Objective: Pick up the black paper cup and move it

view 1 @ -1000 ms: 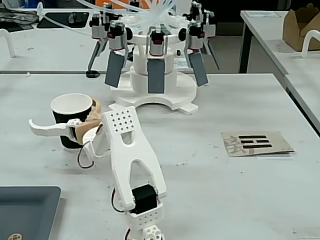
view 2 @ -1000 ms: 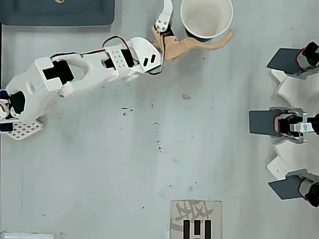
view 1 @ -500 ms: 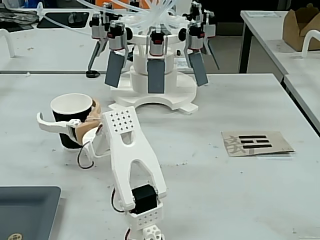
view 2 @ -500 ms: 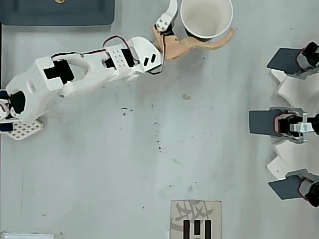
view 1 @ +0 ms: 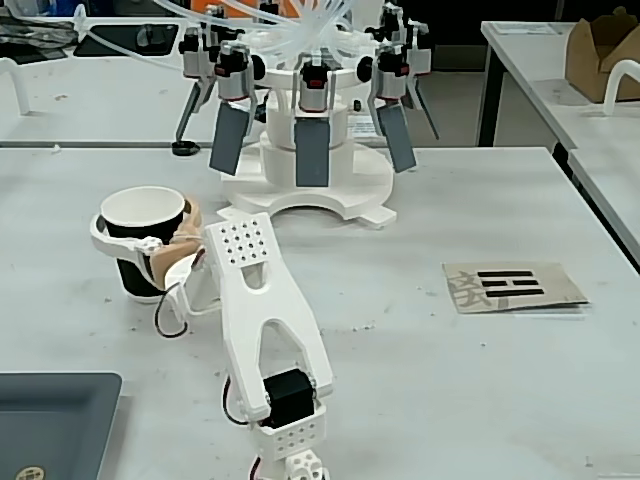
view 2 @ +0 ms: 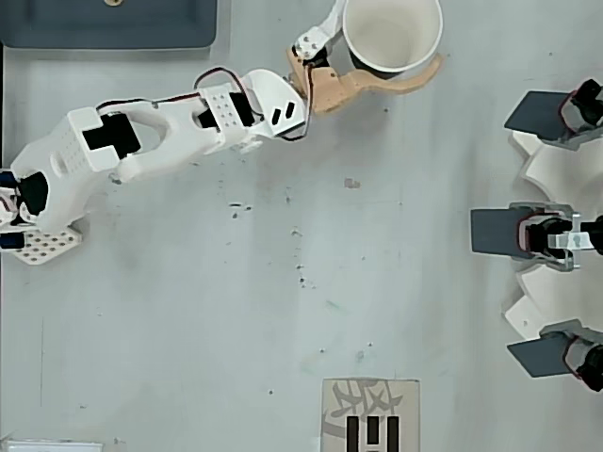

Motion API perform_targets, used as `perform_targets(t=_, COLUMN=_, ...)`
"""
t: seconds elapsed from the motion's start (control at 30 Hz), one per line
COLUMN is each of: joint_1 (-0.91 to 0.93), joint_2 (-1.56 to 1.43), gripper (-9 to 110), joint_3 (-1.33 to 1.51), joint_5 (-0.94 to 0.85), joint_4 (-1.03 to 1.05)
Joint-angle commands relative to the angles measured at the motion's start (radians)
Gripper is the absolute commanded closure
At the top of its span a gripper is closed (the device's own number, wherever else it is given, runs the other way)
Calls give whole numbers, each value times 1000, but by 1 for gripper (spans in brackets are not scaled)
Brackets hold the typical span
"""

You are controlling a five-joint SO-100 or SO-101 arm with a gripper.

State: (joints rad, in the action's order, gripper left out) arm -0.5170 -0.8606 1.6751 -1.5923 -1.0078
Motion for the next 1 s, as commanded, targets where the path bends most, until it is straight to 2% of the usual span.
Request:
perform_targets(t=0.0, joint_1=-8, joint_2=-12, gripper=79, joint_3=-44, joint_5=8, joint_4=5)
perform_targets(t=0.53, joint_1=-6, joint_2=-38, gripper=93, joint_3=-41, joint_5=-2, joint_4=37)
perform_targets(t=0.97, joint_1=17, joint_2=-155, gripper=93, joint_3=69, joint_5=-51, joint_4=25)
